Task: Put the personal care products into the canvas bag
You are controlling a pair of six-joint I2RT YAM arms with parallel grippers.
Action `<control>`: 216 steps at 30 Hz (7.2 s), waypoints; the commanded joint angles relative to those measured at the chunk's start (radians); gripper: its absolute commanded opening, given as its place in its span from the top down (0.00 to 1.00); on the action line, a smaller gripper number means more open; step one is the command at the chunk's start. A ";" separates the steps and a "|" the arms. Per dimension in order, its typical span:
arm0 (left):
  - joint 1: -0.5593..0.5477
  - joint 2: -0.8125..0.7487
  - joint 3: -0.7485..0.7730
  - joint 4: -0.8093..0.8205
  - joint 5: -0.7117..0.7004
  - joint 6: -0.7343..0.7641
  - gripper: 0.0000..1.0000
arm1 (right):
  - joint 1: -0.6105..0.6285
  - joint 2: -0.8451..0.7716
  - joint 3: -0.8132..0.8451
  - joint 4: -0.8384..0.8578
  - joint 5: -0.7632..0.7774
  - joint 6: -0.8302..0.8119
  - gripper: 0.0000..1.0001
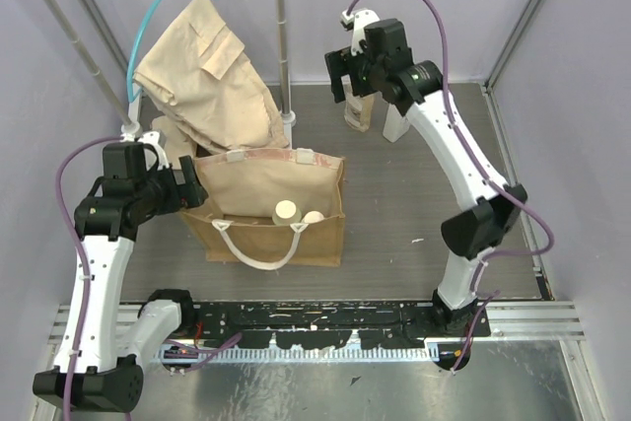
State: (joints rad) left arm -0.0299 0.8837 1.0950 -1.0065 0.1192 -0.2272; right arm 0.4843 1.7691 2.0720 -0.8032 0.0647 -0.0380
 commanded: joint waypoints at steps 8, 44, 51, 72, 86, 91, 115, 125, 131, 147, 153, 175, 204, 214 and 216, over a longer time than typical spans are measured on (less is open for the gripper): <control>-0.002 -0.034 0.051 -0.033 0.029 0.035 0.02 | -0.142 0.364 0.234 0.019 -0.045 0.155 0.00; -0.002 -0.077 0.018 -0.029 0.037 0.031 0.02 | -0.163 0.662 0.292 0.186 0.080 0.180 0.00; -0.002 -0.066 0.006 -0.017 0.040 0.032 0.02 | -0.164 0.646 0.254 0.214 0.082 0.174 0.13; -0.002 -0.061 0.031 -0.035 0.031 0.048 0.02 | -0.145 0.404 0.165 0.086 0.095 0.129 0.99; -0.002 -0.041 0.045 -0.066 0.010 0.087 0.02 | 0.088 0.120 0.349 -0.076 0.130 0.040 0.99; -0.002 -0.037 0.020 -0.053 0.016 0.087 0.02 | 0.222 0.047 0.356 -0.062 0.204 0.024 0.99; -0.002 -0.017 0.031 -0.043 -0.057 0.104 0.02 | 0.619 -0.100 -0.107 0.195 0.163 0.204 0.99; -0.002 -0.025 0.032 -0.043 -0.052 0.104 0.02 | 0.663 -0.076 -0.137 0.179 0.072 0.263 0.99; -0.002 -0.026 0.028 -0.041 -0.050 0.104 0.02 | 0.663 -0.073 -0.221 0.192 0.083 0.275 0.99; -0.002 -0.030 0.042 -0.048 -0.046 0.103 0.02 | 0.633 -0.023 -0.425 0.263 0.141 0.280 0.99; -0.002 -0.025 0.037 -0.040 -0.042 0.099 0.02 | 0.603 -0.069 -0.571 0.363 0.145 0.293 0.99; -0.003 -0.017 0.040 -0.039 -0.037 0.092 0.02 | 0.591 -0.057 -0.650 0.314 0.106 0.313 0.15; -0.003 -0.027 0.054 -0.061 -0.003 0.100 0.02 | 0.219 -0.269 -0.315 0.114 0.026 0.223 0.00; -0.002 -0.025 0.046 -0.053 0.017 0.106 0.02 | -0.049 0.035 0.050 -0.142 0.007 0.256 0.00; -0.002 -0.027 0.040 -0.043 0.027 0.101 0.02 | -0.089 0.099 0.112 -0.161 0.016 0.293 0.00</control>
State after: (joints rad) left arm -0.0307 0.8665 1.1152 -1.0615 0.1097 -0.1329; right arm 0.4561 1.7809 2.0575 -0.8700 0.0689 0.1986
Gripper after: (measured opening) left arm 0.981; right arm 0.999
